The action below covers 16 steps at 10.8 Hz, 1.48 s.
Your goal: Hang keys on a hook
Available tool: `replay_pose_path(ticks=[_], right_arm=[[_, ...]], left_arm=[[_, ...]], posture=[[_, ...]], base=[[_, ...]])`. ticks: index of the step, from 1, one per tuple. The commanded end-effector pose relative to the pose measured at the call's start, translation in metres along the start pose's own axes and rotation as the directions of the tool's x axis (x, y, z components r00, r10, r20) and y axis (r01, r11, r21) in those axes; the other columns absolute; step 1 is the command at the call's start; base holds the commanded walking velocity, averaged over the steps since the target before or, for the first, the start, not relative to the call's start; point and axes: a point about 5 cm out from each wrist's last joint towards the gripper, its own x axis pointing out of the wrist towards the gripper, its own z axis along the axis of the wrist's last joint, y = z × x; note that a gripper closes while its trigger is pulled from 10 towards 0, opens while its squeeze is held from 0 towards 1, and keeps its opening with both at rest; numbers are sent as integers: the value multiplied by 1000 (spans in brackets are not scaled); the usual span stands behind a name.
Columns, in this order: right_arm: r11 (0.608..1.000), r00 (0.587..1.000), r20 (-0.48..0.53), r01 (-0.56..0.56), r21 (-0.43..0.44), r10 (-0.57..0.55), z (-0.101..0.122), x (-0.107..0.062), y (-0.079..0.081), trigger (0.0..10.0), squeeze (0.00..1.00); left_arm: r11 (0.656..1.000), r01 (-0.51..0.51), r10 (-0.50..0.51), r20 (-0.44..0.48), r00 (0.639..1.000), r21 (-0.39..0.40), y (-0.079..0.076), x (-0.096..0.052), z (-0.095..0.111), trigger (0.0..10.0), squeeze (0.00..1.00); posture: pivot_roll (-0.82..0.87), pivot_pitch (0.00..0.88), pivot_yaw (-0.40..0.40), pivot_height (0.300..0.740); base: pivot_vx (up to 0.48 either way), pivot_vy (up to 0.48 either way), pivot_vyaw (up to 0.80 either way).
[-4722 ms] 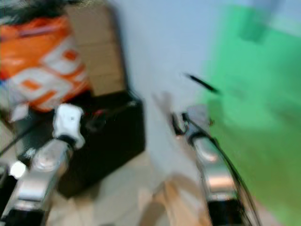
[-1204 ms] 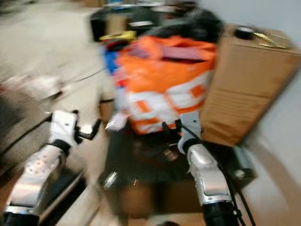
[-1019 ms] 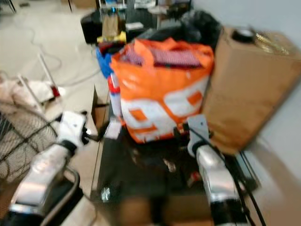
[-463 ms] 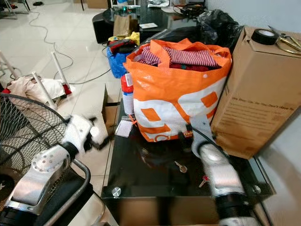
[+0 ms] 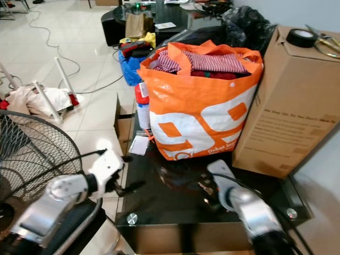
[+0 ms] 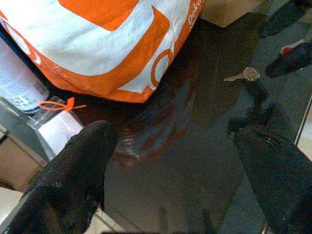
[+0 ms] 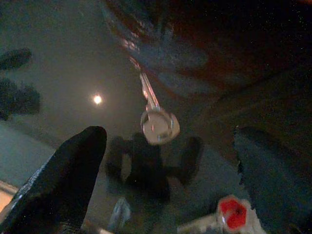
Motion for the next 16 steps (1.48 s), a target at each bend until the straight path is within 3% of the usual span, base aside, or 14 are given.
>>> replay_pose_path(ticks=[1, 4, 7, 8, 10, 14, 15, 16], right_arm=[[1000, 1000, -8, 5, 18, -5, -2, -6, -3, 10000, 0], [996, 997, -74, 32, 82, -26, -22, -10, 0, 10000, 0], [978, 993, -80, 99, 183, -85, -28, 4, 0, 10000, 0], [958, 982, -39, 187, 217, -182, -19, 7, -9, 10000, 0], [951, 968, -42, 251, 179, -247, -15, 5, -15, 10000, 0], [950, 969, -67, 246, 191, -237, -23, -3, -18, 10000, 0], [953, 971, -85, 235, 189, -223, -28, 0, -14, 4157, 0], [951, 969, -90, 242, 190, -229, -29, 2, -12, 0, 0]], left_arm=[[999, 27, -27, 4, 1000, 18, -2, 5, 3, 10000, 0], [996, 90, -90, -9, 996, -5, -12, 9, -1, 10000, 0], [985, 173, -173, -36, 984, -22, -18, 14, -6, 10000, 0], [980, 199, -199, -50, 979, -10, -19, 18, -8, 10000, 0], [979, 206, -206, -56, 977, -6, -22, 18, -10, 10000, 0], [975, 222, -222, -45, 974, -2, -27, 21, -10, 10000, 0], [968, 252, -252, -43, 967, 2, -29, 23, -8, 10000, 0], [966, 257, -256, -45, 966, 5, -29, 23, -7, 10000, 0]], posture=[[-155, 0, 41, 740], [-166, 0, 36, 740], [-180, 0, 46, 740], [-187, 0, 46, 740], [-181, 0, 35, 740], [-189, 0, 27, 740], [-192, 0, 29, 740], [-192, 0, 30, 740]], base=[[0, 0, 0], [0, 0, 0], [0, 0, 0], [0, 0, 0], [0, 0, 0], [0, 0, 0], [0, 0, 0], [0, 0, 0]])
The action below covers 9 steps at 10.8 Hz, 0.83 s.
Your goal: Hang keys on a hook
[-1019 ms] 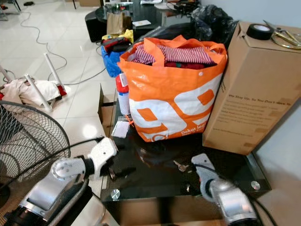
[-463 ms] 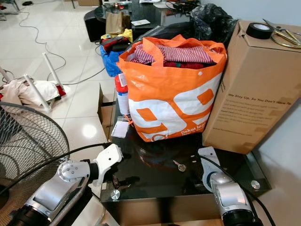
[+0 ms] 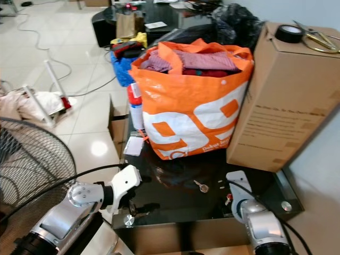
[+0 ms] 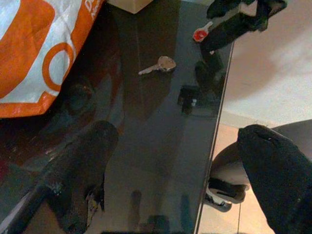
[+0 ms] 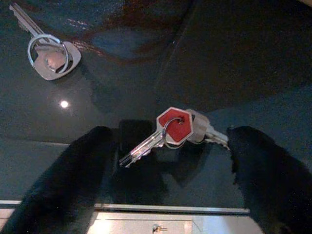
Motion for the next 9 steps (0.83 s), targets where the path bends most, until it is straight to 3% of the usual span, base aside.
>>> replay_pose_path(ticks=[1, 9], right_arm=[[1000, 1000, 2, 20, -12, -19, 2, 3, -1, 0, 0], [999, 999, 3, 32, -7, -32, 2, 11, -2, 0, 0]], left_arm=[[1000, 3, -3, -9, 1000, 18, 2, -1, 2, 10000, 0], [1000, -2, 2, -9, 1000, 15, 2, -3, 1, 10000, 0]], posture=[[-188, 0, 28, 740], [-172, 0, 13, 740]], base=[[0, 0, 0], [0, 0, 0]])
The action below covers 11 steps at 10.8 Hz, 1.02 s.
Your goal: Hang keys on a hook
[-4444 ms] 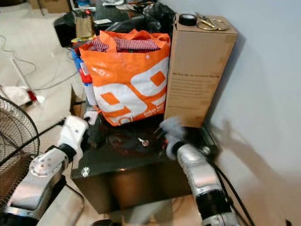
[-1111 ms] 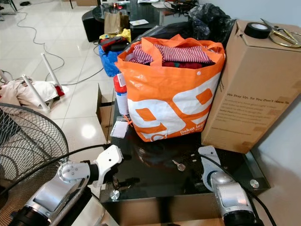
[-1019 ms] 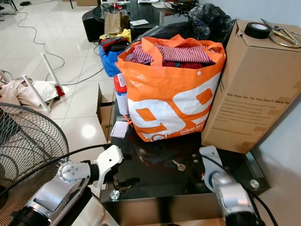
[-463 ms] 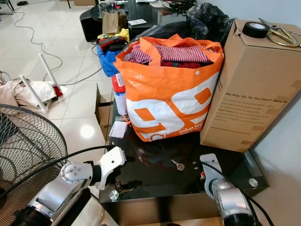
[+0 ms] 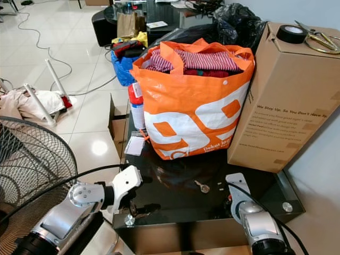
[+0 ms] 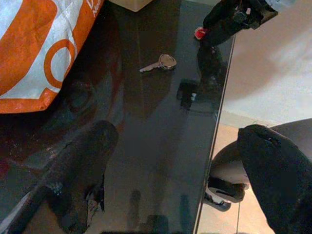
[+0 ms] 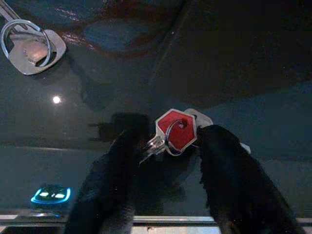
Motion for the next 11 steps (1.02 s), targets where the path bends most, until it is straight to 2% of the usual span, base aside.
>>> replay_pose_path(ticks=[1, 9, 10, 11], right_arm=[[1000, 1000, 15, 7, 1, -7, 5, 1, -1, 0, 0], [1000, 999, 38, 12, 14, -12, 9, 0, -6, 0, 0], [999, 990, 139, -26, 41, 20, 24, -4, -3, 0, 0], [998, 975, 218, -58, 31, 50, 35, -8, 0, 0, 0]], left_arm=[[1000, -5, 5, -6, 1000, 12, 2, -2, 1, 10000, 0], [1000, -4, 4, -3, 1000, 10, 1, -2, 1, 10000, 0], [1000, -11, 11, -1, 1000, 10, 2, -2, 1, 10000, 0], [1000, -23, 23, 1, 1000, 11, 4, -3, 1, 10000, 0]], posture=[[-172, 0, 15, 740], [-169, 0, 9, 740], [-168, 0, 9, 740], [-160, 0, 9, 740]], base=[[0, 0, 0], [0, 0, 0], [0, 0, 0], [0, 0, 0]])
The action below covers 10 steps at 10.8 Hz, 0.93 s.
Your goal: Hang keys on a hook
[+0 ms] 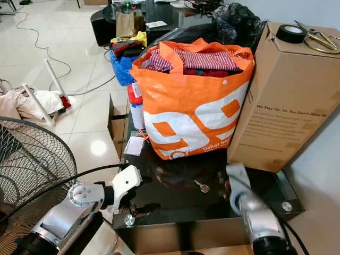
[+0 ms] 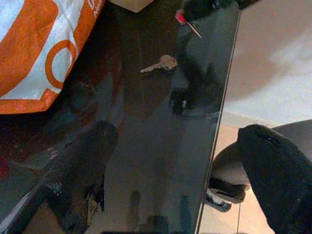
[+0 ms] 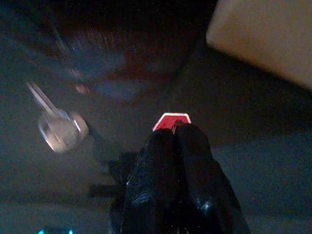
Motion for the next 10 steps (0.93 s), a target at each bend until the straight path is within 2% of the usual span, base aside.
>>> replay_pose_path(ticks=[1, 4, 5, 7, 8, 9, 10], right_arm=[[1000, 998, 49, -27, 15, 27, 9, -2, 2, 0, 0], [992, 986, 145, -95, 87, 82, 21, -11, -3, 0, 0], [927, 929, 307, -287, 244, 207, 40, -26, 4, 0, 0], [782, 806, 493, -524, 338, 327, 58, -51, 13, 0, 0], [761, 793, 513, -544, 354, 328, 61, -52, 14, 0, 0], [768, 802, 500, -534, 355, 327, 59, -50, 16, 0, 0], [814, 847, 435, -468, 344, 304, 52, -42, 18, 0, 0]], left_arm=[[1000, -24, 24, -1, 1000, 15, 7, -3, 2, 10000, 0], [996, -78, 77, 17, 997, 44, 19, -7, 8, 10000, 0], [984, -180, 178, 100, 979, 15, 30, -11, 19, 10000, 0], [953, -291, 302, 199, 932, -84, 39, -22, 28, 10000, 0], [955, -286, 297, 183, 937, -84, 37, -26, 23, 10000, 0], [958, -277, 286, 167, 943, -76, 35, -25, 20, 10000, 0], [964, -261, 267, 145, 953, -56, 35, -26, 18, 10000, 0]], posture=[[-160, 0, 17, 740], [-154, 0, 35, 740], [-149, 0, 48, 740], [-137, 0, 62, 740], [-132, 0, 75, 740], [-129, 0, 80, 740], [-121, 0, 80, 740]], base=[[0, 0, 0], [0, 0, 0], [0, 0, 0], [0, 0, 0], [0, 0, 0], [0, 0, 0], [0, 0, 0]])
